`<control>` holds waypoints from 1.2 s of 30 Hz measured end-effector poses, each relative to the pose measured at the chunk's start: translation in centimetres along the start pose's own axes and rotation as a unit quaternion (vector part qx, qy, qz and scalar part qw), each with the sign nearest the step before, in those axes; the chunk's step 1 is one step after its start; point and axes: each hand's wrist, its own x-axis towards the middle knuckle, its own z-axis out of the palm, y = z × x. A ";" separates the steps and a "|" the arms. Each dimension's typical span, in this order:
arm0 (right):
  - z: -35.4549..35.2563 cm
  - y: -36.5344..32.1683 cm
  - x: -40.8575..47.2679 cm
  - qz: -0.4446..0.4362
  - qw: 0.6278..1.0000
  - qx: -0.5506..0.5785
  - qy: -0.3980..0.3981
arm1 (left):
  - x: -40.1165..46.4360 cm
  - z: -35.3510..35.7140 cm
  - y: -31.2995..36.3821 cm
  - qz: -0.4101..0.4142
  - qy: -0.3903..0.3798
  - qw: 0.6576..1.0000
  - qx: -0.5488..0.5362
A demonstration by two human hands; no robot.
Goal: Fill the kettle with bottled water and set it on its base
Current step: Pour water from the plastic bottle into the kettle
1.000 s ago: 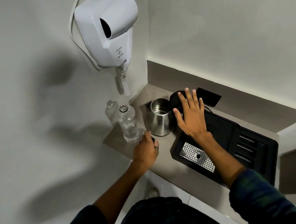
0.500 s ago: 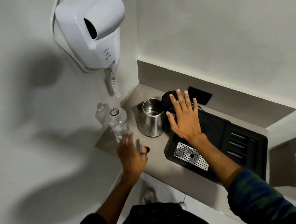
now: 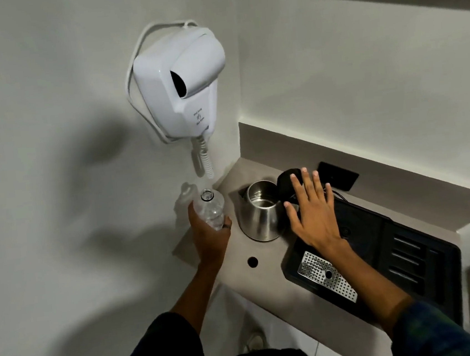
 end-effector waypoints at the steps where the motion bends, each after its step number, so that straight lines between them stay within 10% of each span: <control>1: -0.1 0.0 0.0 -0.002 1.000 0.000 -0.001 | 0.5 -0.1 0.2 0.006 -0.013 1.000 0.013; 8: -0.9 0.1 0.4 -0.016 1.000 -0.002 -0.012 | 3.0 -0.6 4.7 0.111 -0.161 0.949 0.249; 17: -1.3 0.4 0.4 -0.021 0.999 0.006 -0.024 | 5.0 -0.2 10.3 0.170 -0.330 0.769 0.520; 36: -1.8 0.9 0.7 -0.032 0.999 0.005 -0.029 | 4.6 1.2 11.9 0.143 -0.340 0.726 0.581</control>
